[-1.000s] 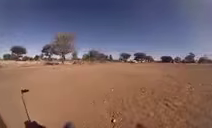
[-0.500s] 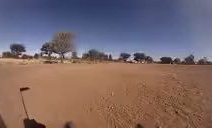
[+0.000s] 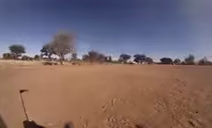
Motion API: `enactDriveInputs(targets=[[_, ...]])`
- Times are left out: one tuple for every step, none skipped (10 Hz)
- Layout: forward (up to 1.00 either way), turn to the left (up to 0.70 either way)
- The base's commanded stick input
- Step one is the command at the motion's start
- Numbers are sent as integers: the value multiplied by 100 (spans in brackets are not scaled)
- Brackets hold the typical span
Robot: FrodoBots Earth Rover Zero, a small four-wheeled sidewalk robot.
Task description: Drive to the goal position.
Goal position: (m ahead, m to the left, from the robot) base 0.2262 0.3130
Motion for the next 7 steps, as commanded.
enactDriveInputs(targets=[[50,0],[50,0],[50,0],[50,0],[50,0],[50,0],[50,0]])
